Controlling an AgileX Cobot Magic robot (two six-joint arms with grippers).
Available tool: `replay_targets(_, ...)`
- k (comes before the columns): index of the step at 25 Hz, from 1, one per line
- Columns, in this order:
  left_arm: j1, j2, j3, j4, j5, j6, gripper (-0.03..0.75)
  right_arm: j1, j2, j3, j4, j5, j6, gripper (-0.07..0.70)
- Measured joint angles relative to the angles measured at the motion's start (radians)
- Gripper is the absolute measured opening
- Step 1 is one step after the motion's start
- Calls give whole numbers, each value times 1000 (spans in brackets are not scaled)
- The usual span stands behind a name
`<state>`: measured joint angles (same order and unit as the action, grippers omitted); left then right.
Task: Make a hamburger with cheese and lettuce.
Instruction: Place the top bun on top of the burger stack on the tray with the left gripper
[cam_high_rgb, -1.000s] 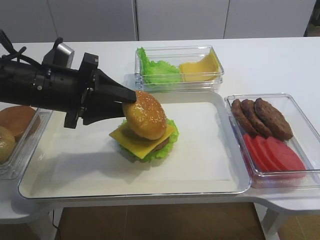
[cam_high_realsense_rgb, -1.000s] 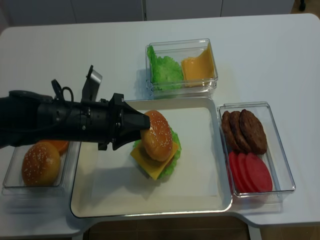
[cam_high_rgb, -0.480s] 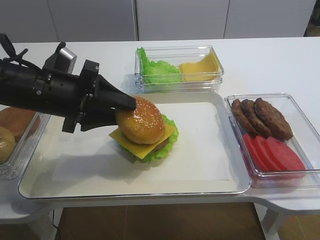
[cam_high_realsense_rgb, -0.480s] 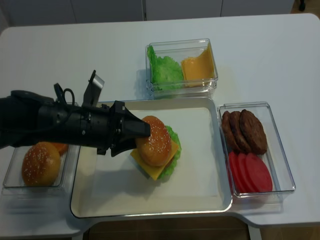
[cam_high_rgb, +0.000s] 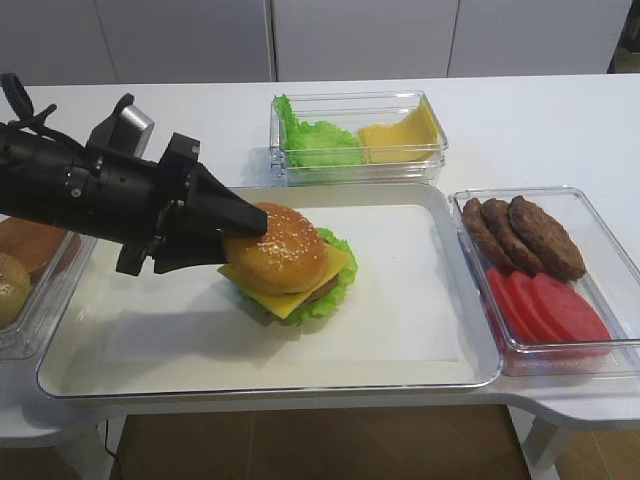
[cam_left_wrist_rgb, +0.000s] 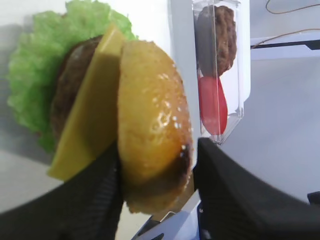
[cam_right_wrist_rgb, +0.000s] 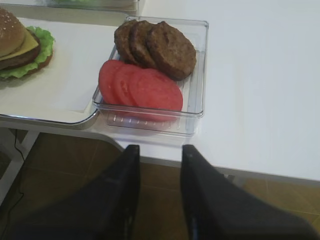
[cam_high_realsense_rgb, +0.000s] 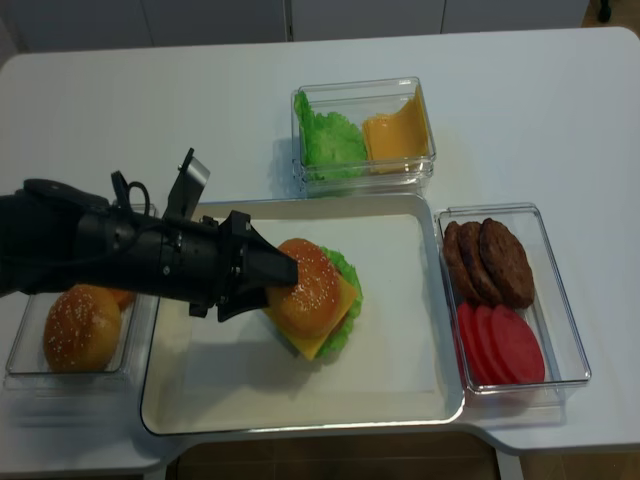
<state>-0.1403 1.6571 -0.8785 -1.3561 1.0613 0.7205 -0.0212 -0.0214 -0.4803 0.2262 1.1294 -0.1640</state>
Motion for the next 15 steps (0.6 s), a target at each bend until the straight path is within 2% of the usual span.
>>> replay_targets(8, 0, 0, 0, 16, -14, -4, 365, 0, 0, 0, 0, 0, 0, 216)
replay_targets(15, -56, 0, 0, 13, -84, -4, 429, 0, 0, 0, 0, 0, 0, 216)
